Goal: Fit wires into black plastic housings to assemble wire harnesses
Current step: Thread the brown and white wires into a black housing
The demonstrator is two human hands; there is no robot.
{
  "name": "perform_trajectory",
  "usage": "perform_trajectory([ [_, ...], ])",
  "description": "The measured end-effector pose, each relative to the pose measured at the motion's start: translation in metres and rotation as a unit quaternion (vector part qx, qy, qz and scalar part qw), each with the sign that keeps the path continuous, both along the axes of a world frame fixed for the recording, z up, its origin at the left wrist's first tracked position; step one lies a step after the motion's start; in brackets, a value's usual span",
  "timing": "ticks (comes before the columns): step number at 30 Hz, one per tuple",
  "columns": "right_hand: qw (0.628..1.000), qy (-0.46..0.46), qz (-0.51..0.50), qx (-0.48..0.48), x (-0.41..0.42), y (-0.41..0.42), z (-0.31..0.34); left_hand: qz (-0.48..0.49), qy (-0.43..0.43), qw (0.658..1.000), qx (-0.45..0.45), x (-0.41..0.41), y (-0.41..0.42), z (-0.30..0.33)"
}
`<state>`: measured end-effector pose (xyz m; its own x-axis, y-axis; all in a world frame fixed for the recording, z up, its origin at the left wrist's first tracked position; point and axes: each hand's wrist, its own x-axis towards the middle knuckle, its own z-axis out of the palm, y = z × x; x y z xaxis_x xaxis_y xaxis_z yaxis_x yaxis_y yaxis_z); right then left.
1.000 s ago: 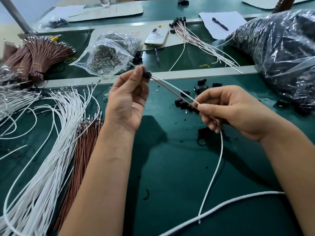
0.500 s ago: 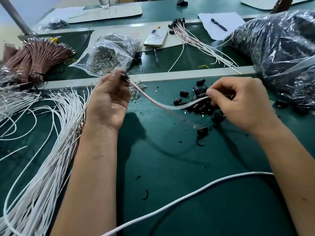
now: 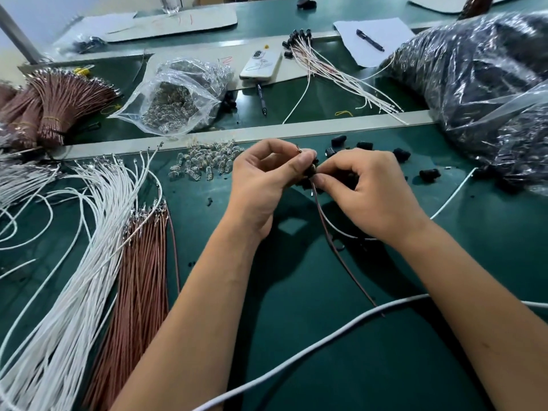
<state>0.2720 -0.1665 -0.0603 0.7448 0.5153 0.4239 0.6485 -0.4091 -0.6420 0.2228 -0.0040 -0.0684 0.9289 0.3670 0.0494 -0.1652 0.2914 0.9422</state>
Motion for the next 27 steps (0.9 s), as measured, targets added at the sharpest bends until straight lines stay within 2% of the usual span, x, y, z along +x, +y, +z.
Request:
perform_trajectory([
  [8, 1.000, 0.019, -0.018, -0.005, -0.006, 0.009, 0.005, 0.006, -0.014, 0.999, -0.046, -0.001, -0.002, 0.000],
  [13, 1.000, 0.005, 0.000, -0.010, -0.007, 0.003, 0.004, -0.023, -0.043, 0.997, -0.054, -0.008, -0.001, -0.001],
  [21, 0.998, -0.043, 0.026, 0.031, -0.009, 0.002, -0.004, -0.019, -0.058, 0.998, 0.006, -0.012, 0.004, 0.002],
  [27, 0.997, -0.043, 0.043, 0.045, -0.009, 0.003, -0.004, -0.023, -0.092, 0.994, 0.056, -0.014, 0.005, 0.007],
])
